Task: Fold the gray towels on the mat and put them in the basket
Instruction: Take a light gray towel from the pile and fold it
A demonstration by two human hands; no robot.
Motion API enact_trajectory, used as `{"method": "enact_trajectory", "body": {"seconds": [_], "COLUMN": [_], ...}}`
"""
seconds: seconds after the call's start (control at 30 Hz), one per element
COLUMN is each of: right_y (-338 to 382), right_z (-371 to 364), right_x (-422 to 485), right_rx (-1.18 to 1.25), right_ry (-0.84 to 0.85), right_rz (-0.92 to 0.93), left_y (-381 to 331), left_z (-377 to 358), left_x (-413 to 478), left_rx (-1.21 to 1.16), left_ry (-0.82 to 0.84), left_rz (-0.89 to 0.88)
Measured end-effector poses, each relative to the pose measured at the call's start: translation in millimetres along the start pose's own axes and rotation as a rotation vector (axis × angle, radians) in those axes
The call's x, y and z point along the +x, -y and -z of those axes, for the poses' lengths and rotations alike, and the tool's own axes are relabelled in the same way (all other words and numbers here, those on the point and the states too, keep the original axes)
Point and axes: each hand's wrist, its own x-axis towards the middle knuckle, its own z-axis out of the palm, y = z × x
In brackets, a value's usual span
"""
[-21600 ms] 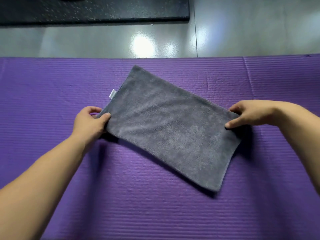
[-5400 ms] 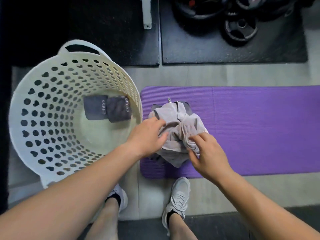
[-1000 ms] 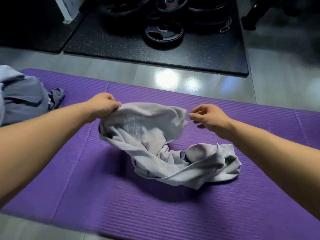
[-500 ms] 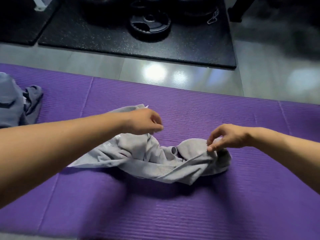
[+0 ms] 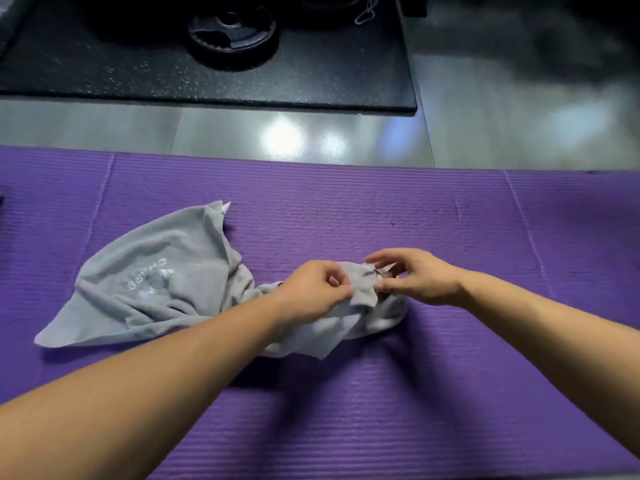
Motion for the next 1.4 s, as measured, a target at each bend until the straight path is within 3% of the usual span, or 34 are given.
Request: {"method": "enact_trajectory", "body": {"seconds": [0.1,0.17,0.3,0.37,0.5,0.63,0.8,0.97,1.03,1.1,1.23,1.4], "right_y": [0.8,3.7,21.4,33.7,48.1,59.1,54.3,45.2,38.7,35.9,36.7,12.9], "right_z": [-5.1,-3.1,11.7,17.7,23.1,34.1,47.9,55.3,52.8,48.3,42.7,43.7], "right_x": [0.9,3.6,2.9,-0.1,-5.9,-15.9,-25.5,-44.5,-55.6,-68.4,-87.5,-99.6], "right_rx": [-0.075,0.002,0.654,0.819,0.719,0.693,0.597,0.541,0.601,0.663,0.611,0.245], "right_ry": [-0.032,-0.041,-0.074,-0.165,-0.318,-0.424,-0.354,-0.202,-0.129,-0.061,-0.144,-0.248], "right_rz": [0.081,0.083,0.116,0.152,0.244,0.288,0.239,0.217,0.222,0.218,0.221,0.177], "left_y": [-11.4,-19.7,-33.3,-40.1,-64.7,-94.0,-108.9,-101.0,-93.4,-91.6,-97.5,-98.3], "left_z": [17.5,31.5,60.2,68.4,61.7,47.9,44.6,41.2,39.1,32.5,15.9,26.0], "left_x": [-4.7,-9.2,-20.4,-19.7,-6.1,1.5,4.0,8.9,15.9,21.4,30.3,35.6], "left_rx": [-0.384,-0.557,-0.585,-0.527,-0.5,-0.308,-0.349,-0.293,-0.318,-0.342,-0.18,0.169], "left_ry": [0.009,0.052,0.055,0.102,0.164,0.091,0.044,0.209,0.194,0.289,0.592,0.555], "left_rz": [0.022,0.027,0.139,0.142,0.045,-0.106,-0.184,-0.146,-0.156,-0.195,-0.195,-0.148]}}
